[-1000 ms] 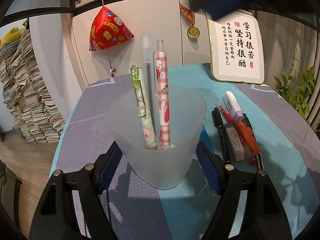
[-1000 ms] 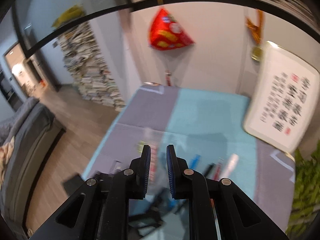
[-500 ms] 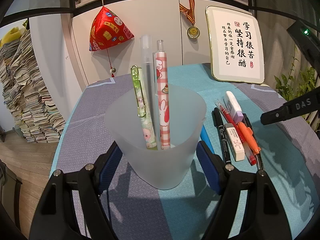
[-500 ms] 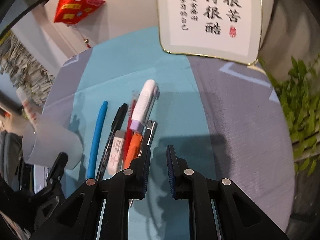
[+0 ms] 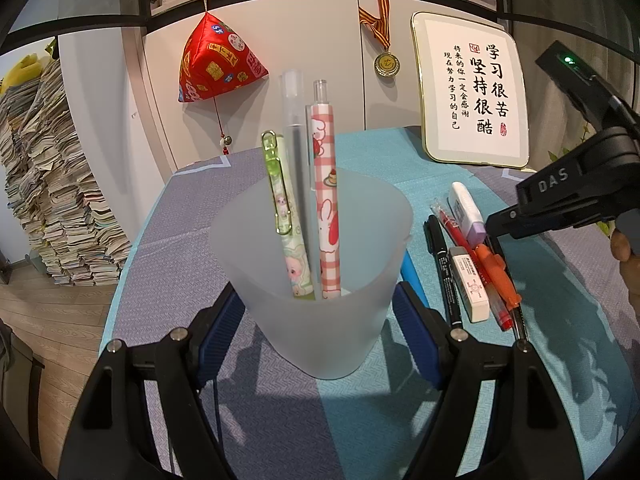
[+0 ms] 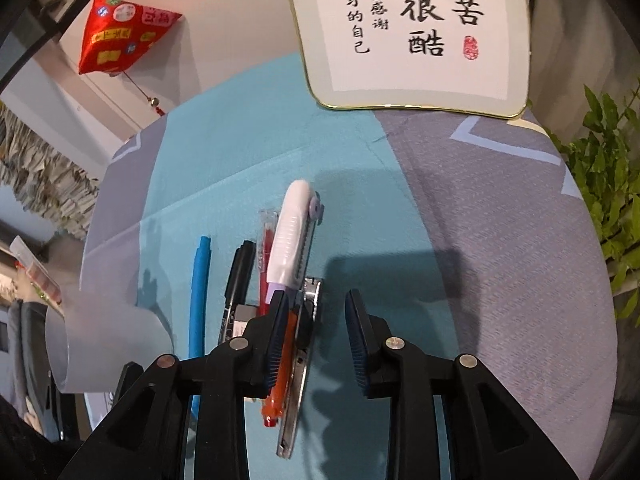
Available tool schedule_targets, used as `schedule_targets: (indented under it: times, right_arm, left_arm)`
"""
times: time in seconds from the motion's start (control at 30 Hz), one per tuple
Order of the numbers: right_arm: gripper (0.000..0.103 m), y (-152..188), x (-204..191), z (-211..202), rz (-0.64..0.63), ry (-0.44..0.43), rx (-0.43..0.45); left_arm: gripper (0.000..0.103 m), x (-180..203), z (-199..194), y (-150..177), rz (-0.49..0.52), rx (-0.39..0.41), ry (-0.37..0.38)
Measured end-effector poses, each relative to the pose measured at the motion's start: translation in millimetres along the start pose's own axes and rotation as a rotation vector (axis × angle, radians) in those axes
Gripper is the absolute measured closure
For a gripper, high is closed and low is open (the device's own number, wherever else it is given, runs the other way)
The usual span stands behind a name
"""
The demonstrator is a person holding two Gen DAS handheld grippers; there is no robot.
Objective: Organize stationery
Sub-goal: 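Lower the right gripper onto the black clip pen and close on it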
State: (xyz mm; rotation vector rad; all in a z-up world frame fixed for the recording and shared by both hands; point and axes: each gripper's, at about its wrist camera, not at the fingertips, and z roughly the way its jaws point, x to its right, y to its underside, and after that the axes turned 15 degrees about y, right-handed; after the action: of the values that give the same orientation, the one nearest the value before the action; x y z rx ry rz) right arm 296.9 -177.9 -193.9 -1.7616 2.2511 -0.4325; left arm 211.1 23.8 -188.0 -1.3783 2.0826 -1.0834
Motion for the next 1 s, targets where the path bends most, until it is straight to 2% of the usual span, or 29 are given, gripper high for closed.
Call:
schedule_targets:
  times: [0.3, 0.6, 0.67, 0.7, 0.73, 0.8, 0.87, 1.0]
  right_arm:
    - [0.074, 2, -4, 0, 0.001, 0.047, 0.007]
    - [0.074, 2, -6, 9, 0.013, 0.028, -0.03]
    - [0.074, 0, -9, 12, 0.01, 0.05, -0.02]
    - [0.076, 0, -11, 13, 0.005, 0.06, -0.017]
    - [0.084, 1, -12, 13, -0.005, 0.076, -0.008]
    - [0.09, 2, -13, 12, -0.018, 0.072, -0.01]
    - [0.091, 4, -9, 10, -0.009, 0.033, -0.026]
    - [0.091, 8, 1, -10, -0.006, 0.019, 0.022]
  left_arm:
    - [0.027, 0, 0, 0, 0.0, 0.0, 0.0]
    - [0.027, 0, 0, 0, 0.0, 0.0, 0.0]
    - [0.027, 0, 0, 0, 0.0, 0.0, 0.0]
    - [0.027, 0, 0, 0, 0.0, 0.0, 0.0]
    - [0.027, 0, 0, 0, 0.0, 0.0, 0.0]
    - [0.027, 0, 0, 0, 0.0, 0.0, 0.0]
    - [0.027, 0, 0, 0, 0.0, 0.0, 0.0]
    - [0.027, 0, 0, 0, 0.0, 0.0, 0.0]
